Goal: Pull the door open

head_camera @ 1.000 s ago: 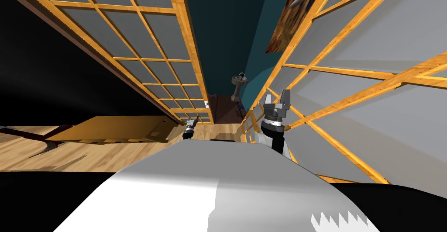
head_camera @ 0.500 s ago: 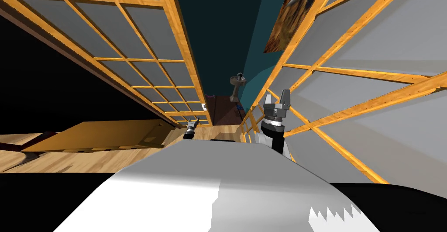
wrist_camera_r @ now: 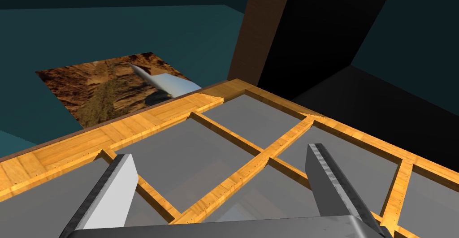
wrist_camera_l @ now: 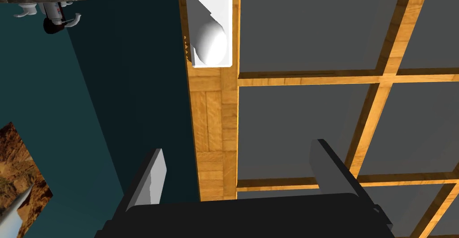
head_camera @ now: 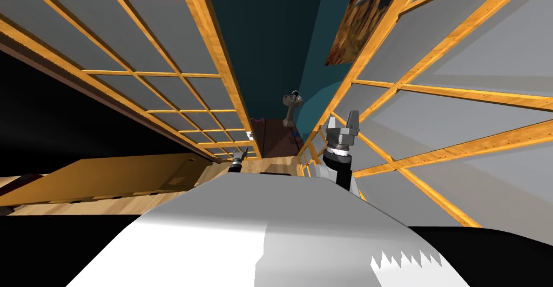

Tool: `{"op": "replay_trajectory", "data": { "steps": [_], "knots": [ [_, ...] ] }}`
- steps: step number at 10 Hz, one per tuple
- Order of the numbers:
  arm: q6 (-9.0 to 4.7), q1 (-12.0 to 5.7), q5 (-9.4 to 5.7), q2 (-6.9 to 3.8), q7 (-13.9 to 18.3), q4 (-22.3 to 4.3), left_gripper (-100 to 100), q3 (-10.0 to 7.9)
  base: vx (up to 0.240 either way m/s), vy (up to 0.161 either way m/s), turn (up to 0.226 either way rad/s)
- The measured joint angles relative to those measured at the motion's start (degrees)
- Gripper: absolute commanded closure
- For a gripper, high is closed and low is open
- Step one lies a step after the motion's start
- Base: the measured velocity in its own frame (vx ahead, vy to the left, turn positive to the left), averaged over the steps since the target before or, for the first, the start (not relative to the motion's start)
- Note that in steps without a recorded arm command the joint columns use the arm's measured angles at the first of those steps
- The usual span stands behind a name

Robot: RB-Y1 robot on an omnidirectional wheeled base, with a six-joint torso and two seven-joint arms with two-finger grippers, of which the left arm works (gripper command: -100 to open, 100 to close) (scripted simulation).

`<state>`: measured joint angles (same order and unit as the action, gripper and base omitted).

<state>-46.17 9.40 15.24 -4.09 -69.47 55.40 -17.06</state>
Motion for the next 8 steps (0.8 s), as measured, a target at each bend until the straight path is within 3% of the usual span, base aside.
{"op": "replay_trajectory", "data": {
  "steps": [4, 7, 8],
  "knots": [
    [-0.97, -0.99, 0.65, 0.46, -2.80, -3.33, -100, -0.62, 0.102, -0.005, -0.048],
    [-1.54, -0.38, 0.08, -0.77, -2.06, -3.78, -100, -1.41, 0.177, -0.007, -0.084],
    [-2.01, -0.93, -0.23, -1.22, -2.03, -5.06, -100, -1.92, 0.212, 0.015, -0.095]
  ]
}}
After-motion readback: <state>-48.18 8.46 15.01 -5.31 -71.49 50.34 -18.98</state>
